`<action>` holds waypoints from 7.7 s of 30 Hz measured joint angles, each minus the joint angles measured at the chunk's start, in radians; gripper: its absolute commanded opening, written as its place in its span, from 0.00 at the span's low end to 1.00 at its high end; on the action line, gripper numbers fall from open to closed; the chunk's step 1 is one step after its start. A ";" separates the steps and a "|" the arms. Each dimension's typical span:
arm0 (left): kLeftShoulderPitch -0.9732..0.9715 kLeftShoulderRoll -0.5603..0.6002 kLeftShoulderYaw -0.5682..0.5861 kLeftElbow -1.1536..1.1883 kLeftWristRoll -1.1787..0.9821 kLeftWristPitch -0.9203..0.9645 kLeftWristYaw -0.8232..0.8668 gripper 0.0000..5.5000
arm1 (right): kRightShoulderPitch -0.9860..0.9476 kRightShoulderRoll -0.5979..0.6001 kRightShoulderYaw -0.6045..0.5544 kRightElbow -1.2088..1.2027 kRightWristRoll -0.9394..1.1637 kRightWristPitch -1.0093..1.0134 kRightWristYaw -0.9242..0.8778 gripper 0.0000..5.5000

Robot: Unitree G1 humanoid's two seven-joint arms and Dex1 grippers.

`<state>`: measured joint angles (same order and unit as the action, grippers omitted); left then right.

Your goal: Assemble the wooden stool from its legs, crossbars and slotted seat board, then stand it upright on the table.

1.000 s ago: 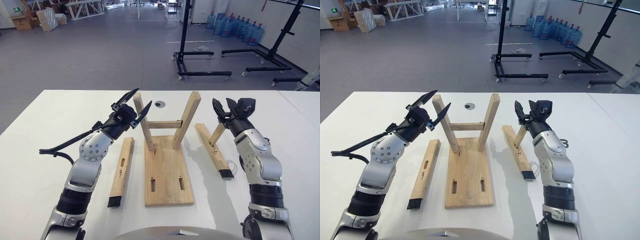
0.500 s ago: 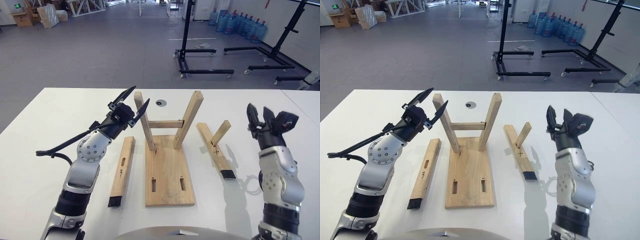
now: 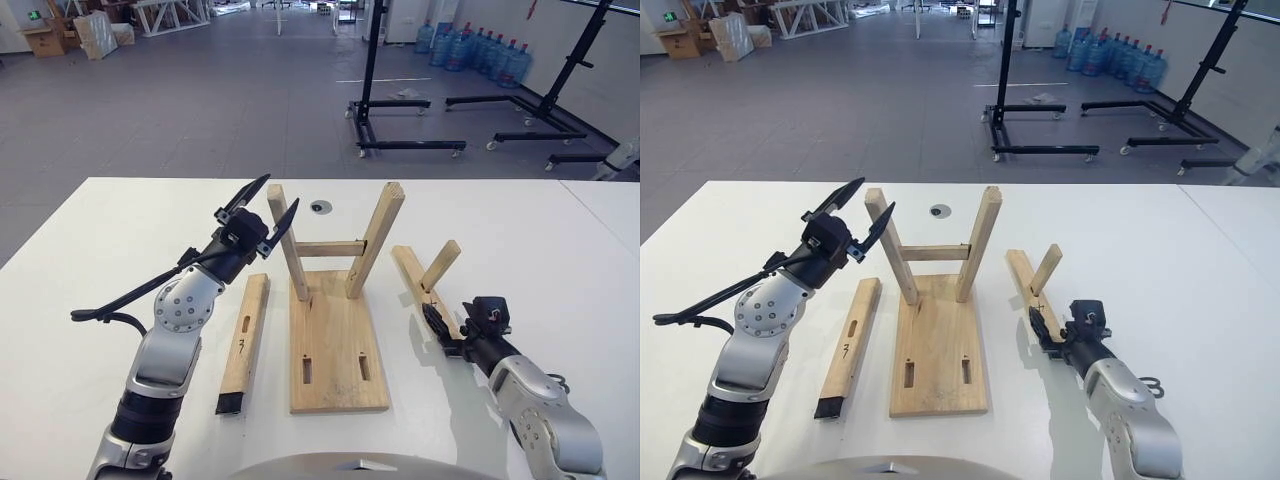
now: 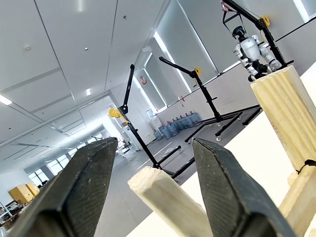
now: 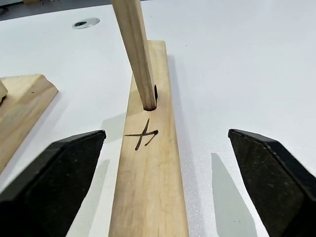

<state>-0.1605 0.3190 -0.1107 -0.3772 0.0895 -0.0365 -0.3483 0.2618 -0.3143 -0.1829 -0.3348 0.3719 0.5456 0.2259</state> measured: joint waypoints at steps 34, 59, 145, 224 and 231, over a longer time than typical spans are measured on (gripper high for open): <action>-0.032 -0.066 0.118 0.022 -0.301 0.057 -0.032 0.50 | -0.366 -0.021 -0.175 0.113 0.150 -0.215 0.142 0.37; -0.048 0.076 0.172 -0.128 -1.374 0.650 -0.424 0.73 | -0.476 -0.254 0.238 -0.019 0.512 0.062 0.894 0.37; -0.022 0.356 0.143 0.097 -0.974 0.634 -0.838 0.37 | -0.362 -0.443 0.045 0.181 0.356 0.086 0.908 0.74; 0.276 0.155 0.025 -0.268 -0.435 1.073 0.147 0.93 | -0.136 -0.280 0.025 0.006 0.317 0.019 0.666 0.74; 0.323 0.153 -0.001 -0.226 -0.394 1.085 0.155 0.93 | -0.124 -0.278 0.022 -0.012 0.319 0.019 0.653 0.74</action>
<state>0.1620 0.4720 -0.1118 -0.6030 -0.3046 1.0482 -0.1934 0.1378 -0.5926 -0.1605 -0.3473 0.6912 0.5642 0.8792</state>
